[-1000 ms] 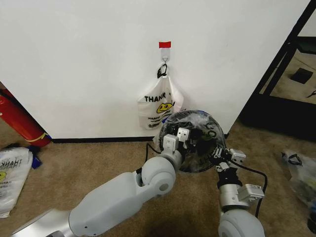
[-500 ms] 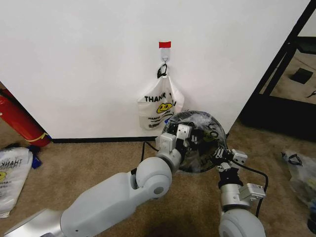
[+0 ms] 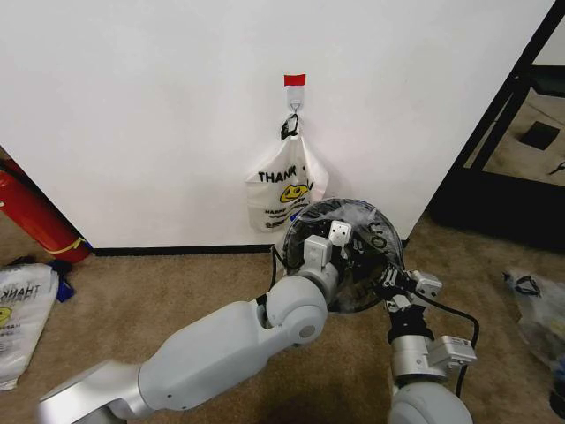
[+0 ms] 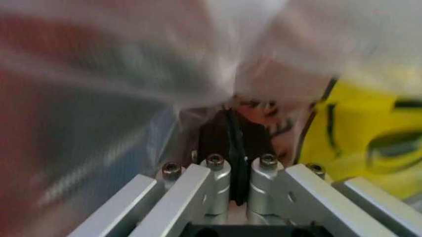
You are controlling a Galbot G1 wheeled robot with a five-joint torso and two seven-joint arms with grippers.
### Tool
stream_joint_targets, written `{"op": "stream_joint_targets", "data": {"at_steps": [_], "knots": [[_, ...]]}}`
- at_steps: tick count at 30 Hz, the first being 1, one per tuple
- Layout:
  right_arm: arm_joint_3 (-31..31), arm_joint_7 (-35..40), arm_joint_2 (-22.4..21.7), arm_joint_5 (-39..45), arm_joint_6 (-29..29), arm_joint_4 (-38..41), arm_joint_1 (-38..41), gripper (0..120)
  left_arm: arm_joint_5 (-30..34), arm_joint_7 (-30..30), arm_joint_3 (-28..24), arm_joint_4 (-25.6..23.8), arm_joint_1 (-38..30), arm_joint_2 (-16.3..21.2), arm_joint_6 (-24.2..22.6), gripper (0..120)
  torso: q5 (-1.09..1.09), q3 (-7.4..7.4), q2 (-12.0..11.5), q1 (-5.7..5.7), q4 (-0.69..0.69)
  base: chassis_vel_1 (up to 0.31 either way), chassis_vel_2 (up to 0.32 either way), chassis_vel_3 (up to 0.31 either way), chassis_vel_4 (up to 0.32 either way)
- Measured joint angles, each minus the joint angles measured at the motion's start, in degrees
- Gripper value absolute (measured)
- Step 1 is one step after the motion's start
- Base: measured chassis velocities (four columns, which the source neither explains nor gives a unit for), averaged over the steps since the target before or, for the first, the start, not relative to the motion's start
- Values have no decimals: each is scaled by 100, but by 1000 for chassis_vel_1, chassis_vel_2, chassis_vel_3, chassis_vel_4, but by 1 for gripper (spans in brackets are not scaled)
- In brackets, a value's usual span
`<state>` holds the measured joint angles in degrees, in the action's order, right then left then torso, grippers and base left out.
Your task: Pick up the garbage bag from the wall and place it over the trash bin.
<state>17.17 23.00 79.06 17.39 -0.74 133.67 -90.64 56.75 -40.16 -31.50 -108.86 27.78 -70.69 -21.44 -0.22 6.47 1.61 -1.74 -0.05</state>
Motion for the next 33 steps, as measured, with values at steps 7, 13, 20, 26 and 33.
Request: {"op": "stream_joint_targets", "data": {"at_steps": [7, 13, 20, 26, 33], "knots": [[28, 148, -7, 549, -172, 77, 35, 0, -125, -13, 2, -130, 118, 148, -152, 0, 0, 0, 0, 0, 0, 0, 0, 0, 0], [101, 525, 50, 1812, -579, 238, 81, 0, -112, 143, 89, -475, 182, 312, 27, 0, 0, 0, 0, 0, 0, 0, 0, 0, 0], [306, 993, 107, 3324, -869, 316, 222, 0, -126, 154, 142, -723, 199, 453, -89, 0, -1, 0, 0, 0, 0, 0, 0, 0, 0], [124, 729, 175, 2688, -774, 265, 167, 0, -147, 11, 48, -512, 115, 271, -231, 0, 0, 0, 0, 0, -1, 0, 0, 0, 0], [88, 584, 168, 2386, -709, 350, 53, 0, -273, -135, -73, -3, 37, 173, -404, 0, 0, 0, 0, 0, 0, 0, 0, 0, 0]]}}
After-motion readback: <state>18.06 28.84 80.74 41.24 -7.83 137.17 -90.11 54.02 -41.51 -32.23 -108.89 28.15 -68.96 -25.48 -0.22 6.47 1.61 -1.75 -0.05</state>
